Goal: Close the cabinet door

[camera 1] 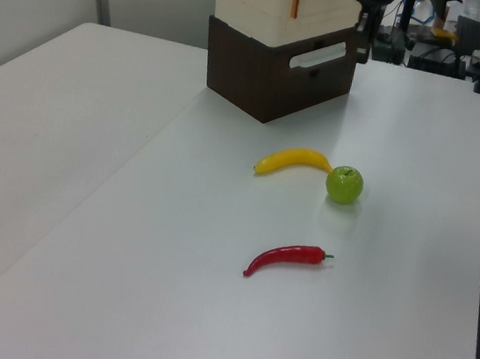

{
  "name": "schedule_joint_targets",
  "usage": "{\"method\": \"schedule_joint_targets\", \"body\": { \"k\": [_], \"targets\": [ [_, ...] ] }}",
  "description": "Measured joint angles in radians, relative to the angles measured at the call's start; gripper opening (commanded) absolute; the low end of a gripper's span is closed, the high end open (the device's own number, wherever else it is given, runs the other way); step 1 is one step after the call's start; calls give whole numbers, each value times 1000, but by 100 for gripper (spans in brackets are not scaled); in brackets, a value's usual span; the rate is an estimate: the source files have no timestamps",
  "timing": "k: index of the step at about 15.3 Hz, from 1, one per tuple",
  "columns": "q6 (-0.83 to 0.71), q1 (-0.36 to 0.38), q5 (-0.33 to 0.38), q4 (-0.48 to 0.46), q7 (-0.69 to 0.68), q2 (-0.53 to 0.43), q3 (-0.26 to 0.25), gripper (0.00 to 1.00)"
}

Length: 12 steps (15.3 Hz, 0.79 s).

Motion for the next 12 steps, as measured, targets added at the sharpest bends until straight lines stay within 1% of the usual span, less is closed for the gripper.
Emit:
{"method": "schedule_joint_targets", "body": {
  "k": [1, 2, 3, 4, 12],
  "targets": [
    [-12, 0, 0, -12, 0, -14, 0, 66],
    [-20, 0, 0, -21, 0, -23, 0, 83],
    [-30, -1, 0, -26, 0, -27, 0, 87],
    [-36, -1, -1, -29, 0, -29, -1, 100],
    [-37, -7, -1, -37, 0, -29, -5, 100]
  ]
}}
